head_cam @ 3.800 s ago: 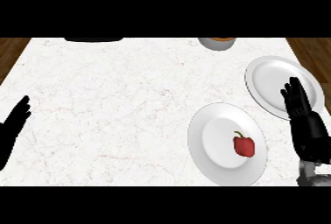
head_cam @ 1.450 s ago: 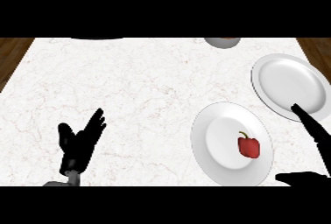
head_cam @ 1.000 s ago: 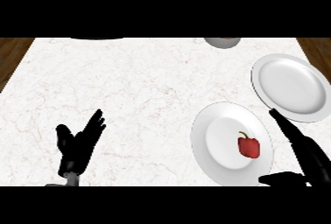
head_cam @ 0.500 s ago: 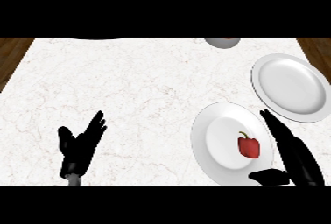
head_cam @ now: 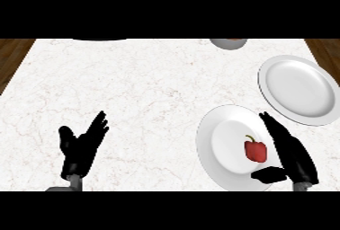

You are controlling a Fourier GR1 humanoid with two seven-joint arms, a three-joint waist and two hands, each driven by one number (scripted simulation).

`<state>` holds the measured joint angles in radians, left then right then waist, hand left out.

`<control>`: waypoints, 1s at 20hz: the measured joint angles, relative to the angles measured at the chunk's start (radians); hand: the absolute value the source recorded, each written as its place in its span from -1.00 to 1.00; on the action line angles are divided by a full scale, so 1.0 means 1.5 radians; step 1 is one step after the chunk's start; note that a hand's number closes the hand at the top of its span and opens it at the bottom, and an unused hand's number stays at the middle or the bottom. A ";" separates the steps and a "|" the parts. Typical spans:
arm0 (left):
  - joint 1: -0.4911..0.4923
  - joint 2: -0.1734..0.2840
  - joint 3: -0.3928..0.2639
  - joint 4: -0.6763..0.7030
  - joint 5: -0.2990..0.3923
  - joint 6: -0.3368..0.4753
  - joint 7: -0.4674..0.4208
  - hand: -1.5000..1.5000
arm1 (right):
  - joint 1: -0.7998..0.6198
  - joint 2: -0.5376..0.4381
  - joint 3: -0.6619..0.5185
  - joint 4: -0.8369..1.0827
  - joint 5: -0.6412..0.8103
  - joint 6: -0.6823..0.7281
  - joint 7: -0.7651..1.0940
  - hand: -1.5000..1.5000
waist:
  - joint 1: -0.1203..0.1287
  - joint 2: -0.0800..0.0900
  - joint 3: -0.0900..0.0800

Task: Pick the bell pepper from the plate and place it in the plate

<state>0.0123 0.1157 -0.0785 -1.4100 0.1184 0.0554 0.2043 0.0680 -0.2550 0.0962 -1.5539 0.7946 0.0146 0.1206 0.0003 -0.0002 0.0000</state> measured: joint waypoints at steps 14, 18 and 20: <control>-0.002 -0.008 0.019 -0.001 -0.011 -0.021 0.006 0.00 | -0.038 0.009 0.024 0.075 0.103 -0.029 -0.051 1.00 | 0.000 -0.002 -0.002; 0.015 -0.016 0.010 -0.013 -0.020 -0.015 0.003 0.00 | 0.026 -0.002 0.089 0.014 0.136 -0.011 -0.079 1.00 | -0.003 -0.004 -0.003; 0.016 -0.015 0.013 -0.018 -0.019 -0.014 0.006 0.00 | 0.057 -0.012 0.129 -0.018 0.159 -0.003 -0.093 1.00 | -0.003 -0.005 -0.004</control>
<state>0.0361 0.0937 -0.0590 -1.4369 0.0902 0.0339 0.2137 0.1537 -0.2728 0.2904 -1.5815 1.0337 0.0105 -0.0189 -0.0048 -0.0077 -0.0060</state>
